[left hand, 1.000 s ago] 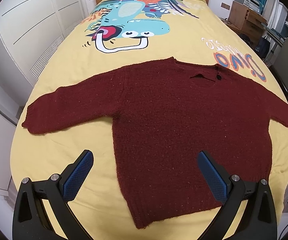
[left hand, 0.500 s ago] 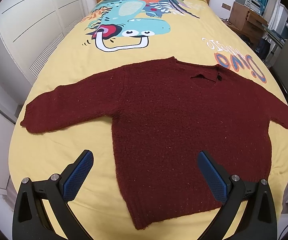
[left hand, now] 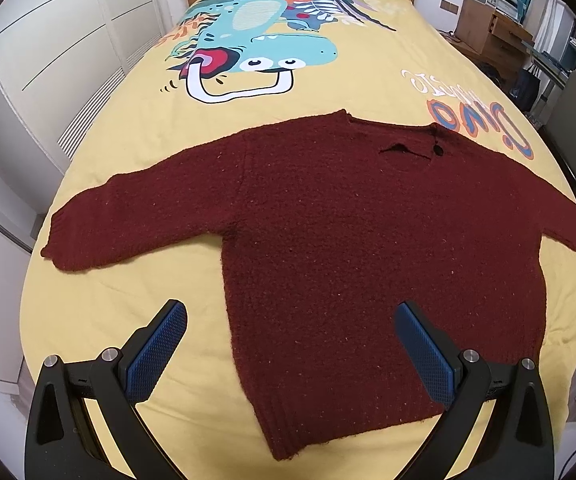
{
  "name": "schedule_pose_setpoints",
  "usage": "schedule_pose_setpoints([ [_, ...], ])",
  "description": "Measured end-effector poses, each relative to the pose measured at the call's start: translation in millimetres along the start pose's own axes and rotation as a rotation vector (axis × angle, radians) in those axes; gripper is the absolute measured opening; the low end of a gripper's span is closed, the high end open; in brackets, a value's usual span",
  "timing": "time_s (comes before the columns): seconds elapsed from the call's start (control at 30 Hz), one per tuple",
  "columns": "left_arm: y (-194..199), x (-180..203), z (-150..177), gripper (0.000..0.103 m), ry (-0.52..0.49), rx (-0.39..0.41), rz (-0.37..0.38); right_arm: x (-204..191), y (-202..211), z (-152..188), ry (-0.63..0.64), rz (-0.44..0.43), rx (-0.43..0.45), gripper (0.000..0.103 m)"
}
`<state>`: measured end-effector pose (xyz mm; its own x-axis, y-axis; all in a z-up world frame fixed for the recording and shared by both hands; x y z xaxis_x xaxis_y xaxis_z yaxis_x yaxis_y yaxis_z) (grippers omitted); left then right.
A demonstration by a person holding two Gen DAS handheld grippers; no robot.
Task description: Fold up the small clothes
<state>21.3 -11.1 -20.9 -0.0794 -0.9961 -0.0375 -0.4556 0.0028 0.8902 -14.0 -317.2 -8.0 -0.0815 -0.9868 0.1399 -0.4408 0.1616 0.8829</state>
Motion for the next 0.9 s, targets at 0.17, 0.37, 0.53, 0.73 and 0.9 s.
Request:
schedule_pose_setpoints([
  [0.17,-1,2,-2,0.102,-0.007,-0.003,0.002,0,-1,0,-0.002,0.001,-0.001,0.102],
  [0.37,-3,6,-5,0.102,-0.019,-0.006,0.012,5,-7,-2,-0.015,0.008,-0.011,0.102],
  [0.53,-8,7,-7,0.102,-0.021,-0.015,0.012,8,-13,-4,-0.026,0.008,-0.018,0.102],
  [0.73,-14,8,-11,0.102,-0.024,-0.019,0.02,18,-26,-8,-0.056,-0.006,-0.008,0.102],
  [0.9,-22,9,-17,0.102,-0.045,-0.016,0.005,43,-55,-15,-0.117,-0.044,0.006,0.102],
])
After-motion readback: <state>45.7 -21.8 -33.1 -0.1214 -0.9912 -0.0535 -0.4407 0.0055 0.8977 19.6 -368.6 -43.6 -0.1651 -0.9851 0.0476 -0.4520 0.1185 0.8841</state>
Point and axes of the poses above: each gripper's, at about its wrist camera, not at the fingertips, and y roughly against the way its jaws point, x to its right, z to its underside, the point moved 2 cm from there along -y, roughly the way its jaws point, and after that the axes turned 2 degrees about -y, right-handed, at the moved point
